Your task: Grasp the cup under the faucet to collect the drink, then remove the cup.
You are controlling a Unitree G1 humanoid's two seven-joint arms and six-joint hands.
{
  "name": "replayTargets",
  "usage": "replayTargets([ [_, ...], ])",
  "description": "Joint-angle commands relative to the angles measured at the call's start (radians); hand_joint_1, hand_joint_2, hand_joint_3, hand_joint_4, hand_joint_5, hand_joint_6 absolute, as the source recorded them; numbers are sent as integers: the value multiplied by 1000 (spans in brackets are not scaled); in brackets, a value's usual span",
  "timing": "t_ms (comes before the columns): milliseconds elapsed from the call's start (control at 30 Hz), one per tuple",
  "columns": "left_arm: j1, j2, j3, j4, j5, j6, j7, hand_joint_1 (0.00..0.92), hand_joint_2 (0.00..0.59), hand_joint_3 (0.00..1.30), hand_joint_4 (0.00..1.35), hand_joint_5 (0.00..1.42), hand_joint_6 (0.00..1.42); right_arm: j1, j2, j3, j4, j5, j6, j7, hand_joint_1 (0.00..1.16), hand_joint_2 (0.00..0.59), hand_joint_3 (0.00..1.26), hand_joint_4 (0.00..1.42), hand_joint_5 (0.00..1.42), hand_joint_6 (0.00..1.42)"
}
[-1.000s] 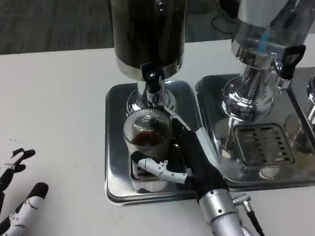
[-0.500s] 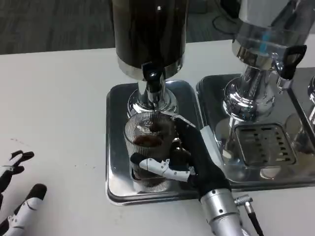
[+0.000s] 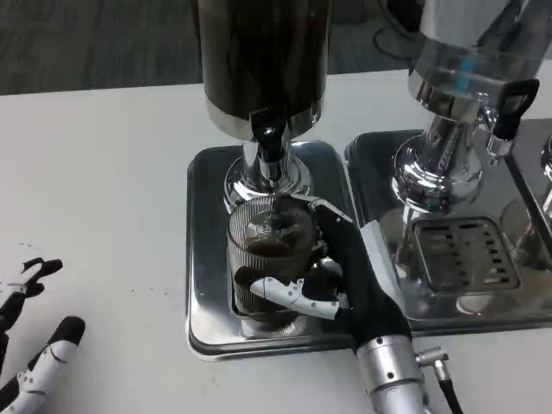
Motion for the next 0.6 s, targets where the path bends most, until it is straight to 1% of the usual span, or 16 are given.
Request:
replayTargets([
  [33,-9,9,-6,10,-5,5,4,0,210,250,137,247,93,9,14,3,4,1,-15,-9,989,172,469,569,759,1144],
  [333,-18,6,-17,16,-4,-3,4,0,209,251,131,246,93,23,8,-2,-17,-12,-13,-30,989,171,475,586,786,1206],
  [433,-18,7,-20,15,-3,-4,3,0,209,250,129,246,93,39,4,-3,-53,-41,-16,-66,989,171,475,586,790,1210],
  [533,-19,10,-25,7,5,-3,1,0,209,250,128,246,93,48,-4,-8,-76,-50,-17,-73,984,170,475,586,797,1224],
  [600,-23,14,-33,8,1,-7,-11,0,205,245,120,246,93,60,-17,-6,-114,-93,8,-97,973,168,475,586,810,1231],
])
